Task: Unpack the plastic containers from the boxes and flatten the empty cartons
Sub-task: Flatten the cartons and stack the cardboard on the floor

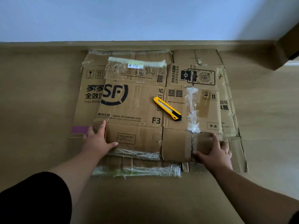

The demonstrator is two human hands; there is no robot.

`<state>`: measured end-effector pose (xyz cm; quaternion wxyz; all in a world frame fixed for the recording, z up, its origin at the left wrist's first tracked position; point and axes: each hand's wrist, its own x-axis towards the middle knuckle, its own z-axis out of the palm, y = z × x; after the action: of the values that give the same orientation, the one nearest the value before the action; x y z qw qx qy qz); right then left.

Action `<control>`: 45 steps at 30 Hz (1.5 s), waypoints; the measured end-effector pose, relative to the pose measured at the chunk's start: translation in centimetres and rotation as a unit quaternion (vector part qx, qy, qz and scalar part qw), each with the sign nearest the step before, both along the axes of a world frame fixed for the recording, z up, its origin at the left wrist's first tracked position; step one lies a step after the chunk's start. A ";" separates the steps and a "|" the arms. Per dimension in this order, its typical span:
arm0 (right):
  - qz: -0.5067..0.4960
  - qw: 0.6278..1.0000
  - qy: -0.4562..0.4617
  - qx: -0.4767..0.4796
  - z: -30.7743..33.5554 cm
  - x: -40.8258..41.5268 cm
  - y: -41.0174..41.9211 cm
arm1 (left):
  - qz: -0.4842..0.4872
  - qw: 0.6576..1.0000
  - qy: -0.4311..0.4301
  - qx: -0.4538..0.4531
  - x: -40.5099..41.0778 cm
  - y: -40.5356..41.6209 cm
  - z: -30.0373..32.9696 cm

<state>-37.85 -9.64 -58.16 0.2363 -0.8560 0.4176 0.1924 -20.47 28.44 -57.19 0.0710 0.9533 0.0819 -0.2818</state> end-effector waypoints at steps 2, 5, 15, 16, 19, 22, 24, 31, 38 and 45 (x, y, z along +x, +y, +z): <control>0.014 1.000 -0.016 -0.012 0.2 0.7 -1.1 | 0.007 1.000 -0.002 -0.003 -0.7 0.0 0.2; 0.063 0.997 -0.015 -0.032 0.4 3.1 -3.0 | 0.031 1.000 0.003 -0.003 -2.1 -0.2 0.3; 0.111 0.993 0.025 0.000 -0.3 6.8 -4.4 | 0.077 0.997 -0.011 -0.025 -0.1 0.5 -0.3; 0.108 0.994 0.021 0.001 -0.3 6.5 -4.5 | 0.083 0.996 -0.022 -0.033 0.2 0.9 -0.5; 0.104 0.994 0.018 -0.013 -0.2 5.9 -5.0 | 0.129 0.991 -0.033 -0.032 1.0 2.8 -0.9; 0.040 0.998 0.030 -0.048 -0.5 5.5 -6.4 | 0.210 0.977 -0.021 -0.016 1.7 5.6 -1.7; -0.033 0.998 0.036 -0.048 -0.9 5.1 -7.6 | 0.233 0.973 -0.005 -0.004 1.7 7.0 -2.3; -0.112 0.992 0.033 -0.035 -1.8 4.4 -8.4 | 0.272 0.961 -0.011 -0.039 1.2 6.7 -3.2; -0.084 0.993 0.065 -0.054 -1.8 2.3 -8.8 | 0.218 0.975 -0.001 -0.036 1.7 6.7 -2.5; -0.099 0.988 0.095 -0.066 -1.2 -2.0 -11.4 | 0.164 0.986 0.012 -0.020 1.2 3.6 -3.4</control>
<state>-39.84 -21.08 -59.41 0.1566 -0.8022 0.5322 0.2206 -19.29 32.08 -60.56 0.1347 0.9219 0.2325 -0.2791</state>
